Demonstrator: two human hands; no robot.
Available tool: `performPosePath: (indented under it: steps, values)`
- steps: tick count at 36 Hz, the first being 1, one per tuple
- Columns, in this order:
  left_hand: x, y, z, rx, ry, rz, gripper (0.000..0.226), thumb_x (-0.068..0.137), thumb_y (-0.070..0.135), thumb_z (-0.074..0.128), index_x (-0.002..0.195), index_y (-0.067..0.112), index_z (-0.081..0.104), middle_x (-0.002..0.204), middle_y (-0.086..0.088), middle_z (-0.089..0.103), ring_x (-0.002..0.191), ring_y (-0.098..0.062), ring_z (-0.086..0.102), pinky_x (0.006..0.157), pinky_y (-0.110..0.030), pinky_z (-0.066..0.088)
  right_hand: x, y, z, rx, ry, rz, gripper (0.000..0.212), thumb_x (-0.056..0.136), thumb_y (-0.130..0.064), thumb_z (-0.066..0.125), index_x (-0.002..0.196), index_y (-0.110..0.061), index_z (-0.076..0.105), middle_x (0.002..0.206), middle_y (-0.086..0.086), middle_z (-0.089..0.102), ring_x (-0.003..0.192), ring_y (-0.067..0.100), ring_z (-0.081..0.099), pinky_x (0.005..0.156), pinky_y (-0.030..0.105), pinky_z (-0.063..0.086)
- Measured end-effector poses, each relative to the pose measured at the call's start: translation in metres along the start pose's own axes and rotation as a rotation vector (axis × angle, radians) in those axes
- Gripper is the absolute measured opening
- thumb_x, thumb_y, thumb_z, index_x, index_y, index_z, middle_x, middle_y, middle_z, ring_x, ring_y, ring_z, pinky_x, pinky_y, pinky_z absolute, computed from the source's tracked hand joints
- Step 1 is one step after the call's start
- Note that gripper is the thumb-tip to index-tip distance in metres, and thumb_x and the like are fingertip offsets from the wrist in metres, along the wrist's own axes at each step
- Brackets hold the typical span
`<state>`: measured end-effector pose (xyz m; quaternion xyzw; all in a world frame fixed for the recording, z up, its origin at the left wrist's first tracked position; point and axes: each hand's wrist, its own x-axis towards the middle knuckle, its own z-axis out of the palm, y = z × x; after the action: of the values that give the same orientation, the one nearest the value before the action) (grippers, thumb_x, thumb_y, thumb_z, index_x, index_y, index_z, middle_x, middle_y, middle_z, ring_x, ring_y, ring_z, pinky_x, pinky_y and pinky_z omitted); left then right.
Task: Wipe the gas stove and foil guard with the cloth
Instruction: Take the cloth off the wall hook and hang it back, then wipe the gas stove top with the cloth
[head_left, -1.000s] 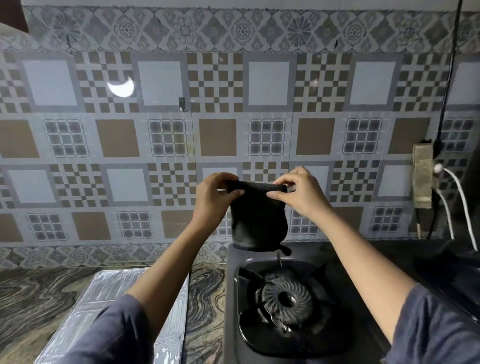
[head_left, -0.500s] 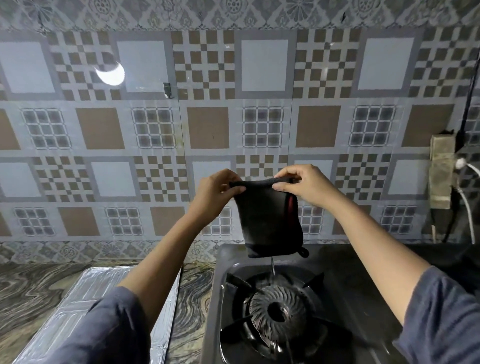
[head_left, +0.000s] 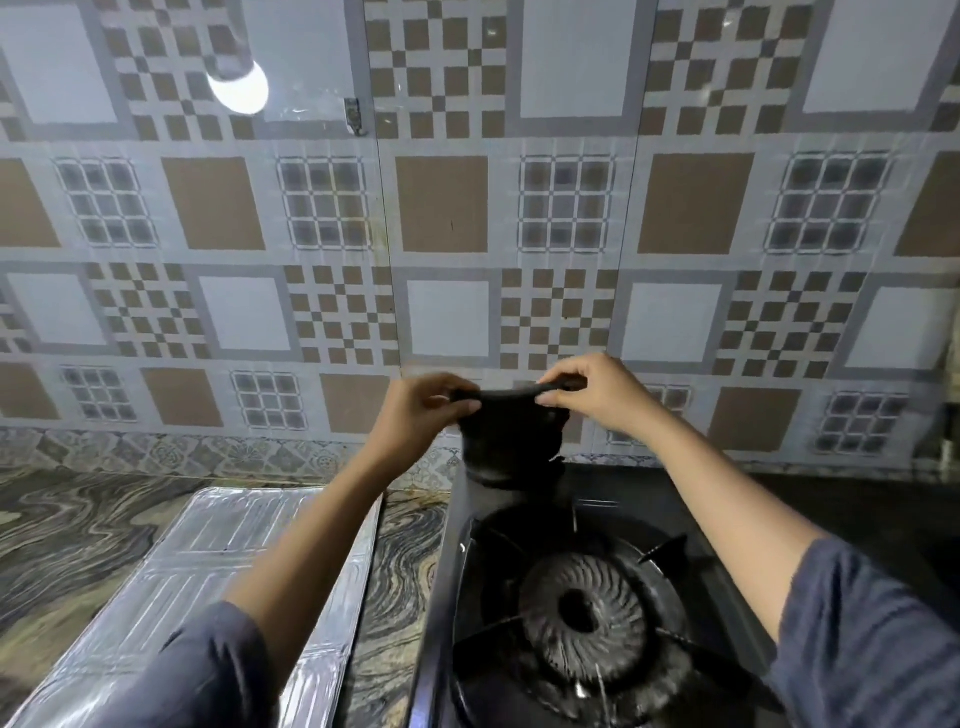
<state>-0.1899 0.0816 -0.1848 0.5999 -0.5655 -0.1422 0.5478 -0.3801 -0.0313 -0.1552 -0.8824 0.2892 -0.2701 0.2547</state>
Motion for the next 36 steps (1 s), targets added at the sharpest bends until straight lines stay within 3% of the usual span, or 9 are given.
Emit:
performPosePath:
  steps: [6,13,16,18,21,25,28,33,36]
  values:
    - [-0.023,-0.020,0.006,-0.084,-0.100,-0.191,0.014,0.081,0.007,0.068,0.095,0.005,0.068,0.087,-0.015,0.064,0.079,-0.020,0.064,0.073,-0.029,0.056,-0.006,0.014,0.018,0.032,-0.144,0.085,0.007,0.083,-0.025,0.068,0.090,-0.025,0.066,0.096,-0.001,0.067,0.095,0.012,0.060,0.086,0.028,0.046]
    - [-0.020,-0.044,0.029,-0.179,0.037,-0.332,0.013,0.083,0.002,0.064,0.095,-0.003,0.066,0.070,-0.005,0.062,0.063,-0.007,0.059,0.054,-0.010,0.049,0.009,0.031,0.048,-0.010,-0.062,0.205,0.004,0.084,-0.026,0.065,0.087,-0.024,0.064,0.096,0.001,0.066,0.090,0.014,0.061,0.073,0.028,0.045]
    - [-0.018,-0.060,0.039,-0.205,0.084,-0.352,0.008,0.082,0.001,0.064,0.090,0.002,0.066,0.071,-0.001,0.063,0.060,0.000,0.060,0.056,-0.007,0.047,0.011,0.036,0.061,-0.086,-0.015,0.224,0.001,0.086,-0.023,0.062,0.087,-0.024,0.063,0.096,0.001,0.066,0.090,0.019,0.062,0.075,0.030,0.048]
    - [-0.020,-0.068,0.045,-0.236,0.096,-0.377,0.010,0.084,0.002,0.063,0.093,0.007,0.064,0.078,-0.001,0.064,0.073,-0.009,0.061,0.067,-0.011,0.050,0.009,0.035,0.069,-0.142,-0.019,0.215,0.009,0.090,-0.020,0.057,0.097,-0.022,0.063,0.103,0.000,0.064,0.092,0.020,0.061,0.078,0.031,0.050]
    - [-0.030,-0.083,0.052,-0.199,0.034,-0.433,0.029,0.086,0.017,0.062,0.114,0.008,0.058,0.109,-0.006,0.063,0.105,-0.018,0.058,0.096,-0.032,0.048,0.006,0.028,0.076,-0.181,-0.142,0.175,0.026,0.094,-0.023,0.050,0.120,-0.021,0.057,0.129,0.000,0.053,0.120,0.019,0.048,0.098,0.032,0.039]
    - [-0.043,-0.107,0.058,-0.278,-0.035,-0.539,0.052,0.085,0.040,0.056,0.129,0.014,0.047,0.131,-0.011,0.055,0.121,-0.025,0.053,0.106,-0.049,0.039,0.003,0.022,0.091,-0.356,-0.609,0.180,0.053,0.097,-0.045,0.035,0.147,-0.031,0.022,0.157,-0.004,0.014,0.145,0.018,0.012,0.119,0.041,0.009]
    - [-0.050,-0.095,0.057,-0.320,-0.057,-0.558,0.038,0.098,0.026,0.041,0.133,0.011,0.044,0.135,-0.008,0.052,0.125,-0.021,0.050,0.110,-0.043,0.036,0.004,0.023,0.100,-0.458,-0.774,0.225,0.056,0.099,-0.048,0.021,0.149,-0.033,0.001,0.158,-0.004,-0.013,0.145,0.016,-0.015,0.116,0.045,-0.015]
    - [-0.052,-0.101,0.062,-0.420,-0.043,-0.616,0.046,0.100,0.026,0.035,0.143,0.012,0.031,0.147,-0.004,0.039,0.134,-0.019,0.039,0.115,-0.041,0.029,0.012,0.025,0.107,-0.499,-0.833,0.258,0.058,0.097,-0.052,0.012,0.146,-0.034,-0.012,0.155,-0.004,-0.023,0.142,0.015,-0.023,0.114,0.047,-0.018]
    - [-0.052,-0.097,0.060,-0.438,-0.038,-0.610,0.041,0.101,0.019,0.031,0.140,0.011,0.035,0.136,-0.001,0.047,0.122,-0.014,0.048,0.097,-0.020,0.045,0.016,0.028,0.111,-0.506,-0.822,0.262,0.058,0.096,-0.054,0.011,0.146,-0.036,-0.013,0.156,-0.006,-0.022,0.143,0.014,-0.021,0.115,0.048,-0.017]
